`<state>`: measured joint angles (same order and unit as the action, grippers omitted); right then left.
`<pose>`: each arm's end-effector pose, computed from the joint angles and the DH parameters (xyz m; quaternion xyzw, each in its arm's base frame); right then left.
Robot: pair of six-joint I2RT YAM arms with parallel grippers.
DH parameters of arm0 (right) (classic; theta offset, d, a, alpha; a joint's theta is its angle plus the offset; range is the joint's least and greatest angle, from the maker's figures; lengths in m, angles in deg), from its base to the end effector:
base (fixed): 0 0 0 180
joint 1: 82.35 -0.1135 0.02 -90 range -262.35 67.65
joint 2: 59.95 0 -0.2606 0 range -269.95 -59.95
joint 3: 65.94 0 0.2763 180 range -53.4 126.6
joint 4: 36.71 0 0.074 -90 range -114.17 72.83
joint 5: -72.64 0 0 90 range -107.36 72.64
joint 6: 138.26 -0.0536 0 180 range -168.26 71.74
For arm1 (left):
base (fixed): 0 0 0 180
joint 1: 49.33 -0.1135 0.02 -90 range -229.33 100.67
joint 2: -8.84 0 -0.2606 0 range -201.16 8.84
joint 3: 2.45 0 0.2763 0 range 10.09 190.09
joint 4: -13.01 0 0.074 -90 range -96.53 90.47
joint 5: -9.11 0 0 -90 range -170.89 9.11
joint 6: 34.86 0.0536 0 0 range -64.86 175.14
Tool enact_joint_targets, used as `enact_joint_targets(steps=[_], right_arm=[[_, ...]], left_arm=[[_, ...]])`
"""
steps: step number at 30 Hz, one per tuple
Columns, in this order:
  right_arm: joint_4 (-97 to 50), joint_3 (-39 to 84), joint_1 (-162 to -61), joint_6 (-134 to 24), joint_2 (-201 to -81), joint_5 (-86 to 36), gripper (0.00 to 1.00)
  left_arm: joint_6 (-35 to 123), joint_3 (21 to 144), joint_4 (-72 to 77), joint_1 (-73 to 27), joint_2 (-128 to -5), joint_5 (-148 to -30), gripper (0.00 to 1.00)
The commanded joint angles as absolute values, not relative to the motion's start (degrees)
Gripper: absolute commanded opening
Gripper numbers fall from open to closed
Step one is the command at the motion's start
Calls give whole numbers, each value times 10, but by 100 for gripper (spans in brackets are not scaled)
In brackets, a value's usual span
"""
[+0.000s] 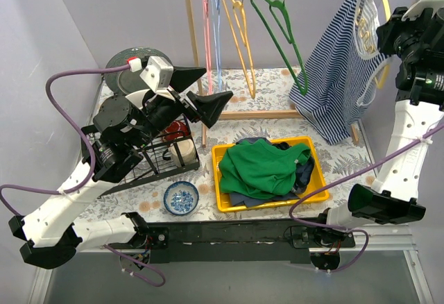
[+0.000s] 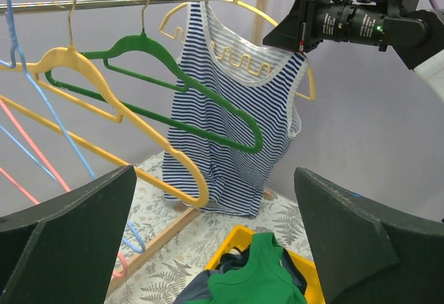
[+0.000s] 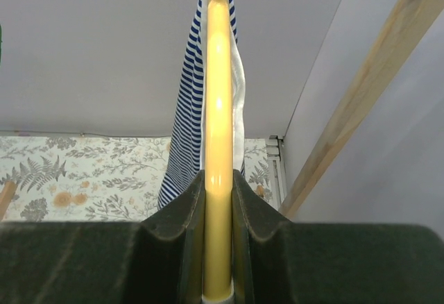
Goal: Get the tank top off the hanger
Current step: Pick up the hanger from the clothesline.
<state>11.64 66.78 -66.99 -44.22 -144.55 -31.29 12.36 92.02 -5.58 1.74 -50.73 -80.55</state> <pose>0.2984 -0.0686 0.5782 -0.0158 0.7083 -0.0333 0.7049 0.1492 -0.1842 0.5321 0.0410 0.5983 -0.5833 0.5478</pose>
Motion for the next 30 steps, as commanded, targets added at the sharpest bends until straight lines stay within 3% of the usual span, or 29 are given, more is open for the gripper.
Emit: enact_joint_targets(steps=[1, 12, 30], right_arm=[[26, 624, -670, -447, -1378, -319, 1], [-9, 593, -670, -424, -1360, -328, 1], [58, 532, -670, -422, -1294, -339, 1]], left_arm=[[133, 928, -59, 17, -498, -797, 98], [127, 931, -57, 17, -507, -804, 98], [126, 966, -68, 17, -527, -808, 98]])
